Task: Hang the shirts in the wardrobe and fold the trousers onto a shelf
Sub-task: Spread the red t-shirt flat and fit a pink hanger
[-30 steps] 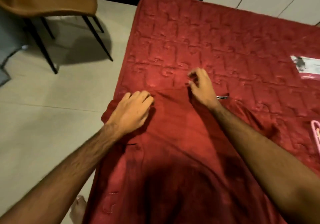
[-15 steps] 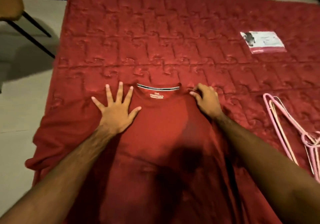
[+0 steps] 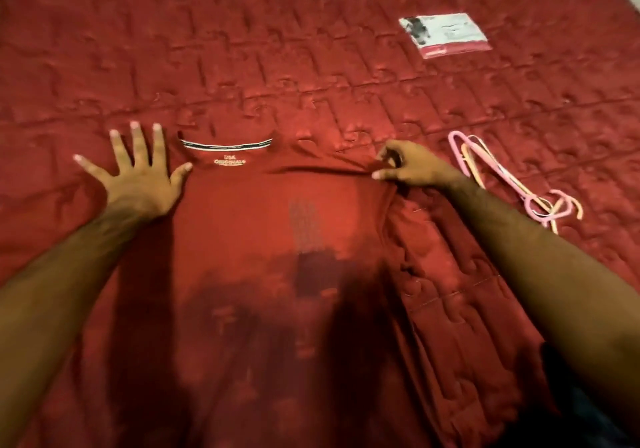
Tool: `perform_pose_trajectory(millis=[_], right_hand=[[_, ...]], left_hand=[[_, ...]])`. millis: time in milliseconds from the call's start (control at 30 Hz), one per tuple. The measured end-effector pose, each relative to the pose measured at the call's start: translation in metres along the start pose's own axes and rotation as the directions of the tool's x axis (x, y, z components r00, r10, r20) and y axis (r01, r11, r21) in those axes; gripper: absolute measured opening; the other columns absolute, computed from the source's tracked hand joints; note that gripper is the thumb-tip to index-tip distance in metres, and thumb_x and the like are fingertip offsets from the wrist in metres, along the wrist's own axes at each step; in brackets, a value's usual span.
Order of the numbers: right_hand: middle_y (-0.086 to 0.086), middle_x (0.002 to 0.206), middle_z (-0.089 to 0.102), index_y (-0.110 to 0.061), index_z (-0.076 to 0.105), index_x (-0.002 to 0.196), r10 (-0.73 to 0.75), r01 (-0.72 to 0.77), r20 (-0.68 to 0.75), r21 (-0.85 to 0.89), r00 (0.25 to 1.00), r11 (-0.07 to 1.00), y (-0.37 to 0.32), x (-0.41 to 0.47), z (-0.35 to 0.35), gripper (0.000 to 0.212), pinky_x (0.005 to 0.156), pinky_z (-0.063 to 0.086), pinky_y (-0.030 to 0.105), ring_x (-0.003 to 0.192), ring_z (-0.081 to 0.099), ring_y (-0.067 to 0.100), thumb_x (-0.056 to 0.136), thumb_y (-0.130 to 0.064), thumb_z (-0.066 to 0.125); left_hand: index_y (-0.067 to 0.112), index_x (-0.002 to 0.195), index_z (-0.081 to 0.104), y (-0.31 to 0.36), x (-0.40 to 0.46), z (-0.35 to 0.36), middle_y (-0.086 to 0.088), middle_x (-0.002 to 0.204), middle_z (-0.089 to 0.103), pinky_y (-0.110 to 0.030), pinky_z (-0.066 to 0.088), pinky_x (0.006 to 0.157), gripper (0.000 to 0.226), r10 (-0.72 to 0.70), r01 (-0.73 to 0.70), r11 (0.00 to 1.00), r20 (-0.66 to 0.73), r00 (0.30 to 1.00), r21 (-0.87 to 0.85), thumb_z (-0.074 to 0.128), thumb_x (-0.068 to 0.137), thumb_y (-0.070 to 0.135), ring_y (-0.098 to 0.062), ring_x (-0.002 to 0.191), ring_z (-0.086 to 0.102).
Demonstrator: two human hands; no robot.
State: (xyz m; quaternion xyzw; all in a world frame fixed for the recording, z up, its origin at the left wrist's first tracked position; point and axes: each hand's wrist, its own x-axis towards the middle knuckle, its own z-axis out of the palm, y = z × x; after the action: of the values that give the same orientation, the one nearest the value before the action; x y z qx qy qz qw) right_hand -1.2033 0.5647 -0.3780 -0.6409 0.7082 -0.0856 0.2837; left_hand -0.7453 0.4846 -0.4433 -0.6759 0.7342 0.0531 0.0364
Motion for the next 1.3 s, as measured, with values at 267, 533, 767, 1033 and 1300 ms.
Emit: perform_pose_trajectory(millis=[267, 533, 767, 1033, 1300], right_hand=[[-0.009, 0.058, 0.058, -0.017, 0.063, 0.068, 0.186, -0.2, 0.086, 0.2, 0.979, 0.959, 0.023, -0.096, 0.019, 0.038, 0.056, 0.041, 0.025, 0.052, 0.049, 0.002, 0.079, -0.05, 0.078], [0.016, 0.098, 0.067, -0.01, 0.059, 0.099, 0.441, -0.407, -0.383, 0.17, 0.811, 0.897, 0.073, -0.137, 0.009, 0.027, 0.083, 0.049, 0.039, 0.095, 0.066, 0.034, 0.093, -0.036, 0.065], [-0.006, 0.067, 0.061, -0.022, 0.061, 0.072, 0.11, -0.058, -0.114, 0.385, 0.987, 0.921, 0.027, -0.181, 0.052, 0.054, 0.064, 0.047, 0.03, 0.064, 0.056, 0.009, 0.07, -0.075, 0.07], [0.018, 0.098, 0.073, -0.005, 0.063, 0.111, 0.61, -0.289, -0.252, 0.705, 0.751, 0.647, 0.075, -0.169, 0.042, 0.033, 0.075, 0.06, 0.045, 0.083, 0.073, 0.034, 0.096, -0.032, 0.052], [0.001, 0.109, 0.054, -0.023, 0.049, 0.121, -0.042, 0.155, -0.559, 0.156, 0.828, 0.975, 0.058, -0.23, 0.075, 0.032, 0.084, 0.048, 0.038, 0.095, 0.054, 0.02, 0.092, -0.028, 0.061]], left_hand=[[0.029, 0.151, 0.034, 0.16, -0.112, -0.013, -0.003, 0.16, 0.029, -0.058, 0.035, 0.11, 0.064, 0.586, -0.625, 0.775, -0.259, 0.768, -0.098, 0.05, 0.091, 0.042, -0.03, 0.14, 0.034], [0.045, 0.156, -0.003, 0.224, -0.151, 0.011, 0.007, 0.168, -0.003, -0.072, 0.007, 0.113, 0.069, 0.545, -0.55, 0.832, 0.081, 0.835, 0.075, 0.008, 0.093, 0.071, -0.03, 0.154, -0.002], [0.047, 0.156, 0.001, 0.246, -0.228, -0.004, 0.008, 0.168, 0.002, -0.075, 0.019, 0.11, 0.058, 0.612, -0.621, 0.784, 0.151, 0.776, 0.014, 0.026, 0.104, 0.054, -0.029, 0.154, 0.006], [0.053, 0.151, -0.015, 0.263, -0.251, 0.0, 0.01, 0.166, -0.017, -0.079, 0.003, 0.108, 0.071, 0.508, -0.523, 0.852, 0.262, 0.82, -0.015, 0.024, 0.095, 0.072, -0.031, 0.153, -0.014], [0.055, 0.15, -0.017, 0.265, -0.251, -0.002, 0.002, 0.167, -0.015, -0.08, 0.003, 0.107, 0.077, 0.538, -0.555, 0.832, 0.264, 0.8, -0.014, 0.018, 0.086, 0.082, -0.035, 0.153, -0.013]])
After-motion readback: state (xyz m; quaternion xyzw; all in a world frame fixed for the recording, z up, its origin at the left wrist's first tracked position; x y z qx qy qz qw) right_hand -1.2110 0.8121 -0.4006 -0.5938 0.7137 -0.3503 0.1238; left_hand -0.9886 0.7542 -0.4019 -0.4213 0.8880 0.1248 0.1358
